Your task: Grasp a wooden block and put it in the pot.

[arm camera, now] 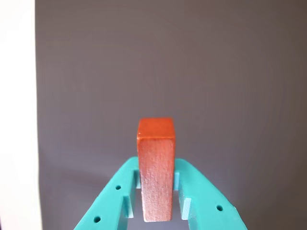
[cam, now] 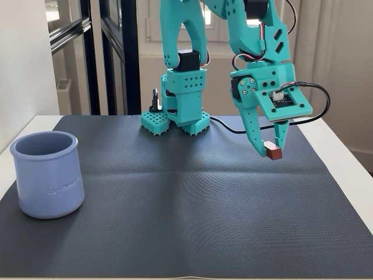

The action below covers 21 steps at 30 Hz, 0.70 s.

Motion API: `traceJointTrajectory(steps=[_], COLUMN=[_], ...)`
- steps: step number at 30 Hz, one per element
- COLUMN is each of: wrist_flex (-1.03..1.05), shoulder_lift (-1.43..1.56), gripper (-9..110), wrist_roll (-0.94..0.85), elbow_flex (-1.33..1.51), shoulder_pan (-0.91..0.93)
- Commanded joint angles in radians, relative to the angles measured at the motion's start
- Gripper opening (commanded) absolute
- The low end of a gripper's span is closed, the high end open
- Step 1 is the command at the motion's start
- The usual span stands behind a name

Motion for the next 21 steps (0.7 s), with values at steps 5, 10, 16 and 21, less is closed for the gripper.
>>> traceJointTrajectory(steps=[5, 10, 16, 21], wrist_flex=[-0.008, -0.011, -0.012, -0.012], shoulder_lift=[0.137, 0.202, 0.267, 0.282], gripper=[0, 0, 0, 0], wrist_roll=[-0.29, -0.494, -0.71, -0.884], elbow_flex=[-0.011, -0.012, -0.014, -0.008], shoulder_pan=[0.236, 0.36, 0.482, 0.597])
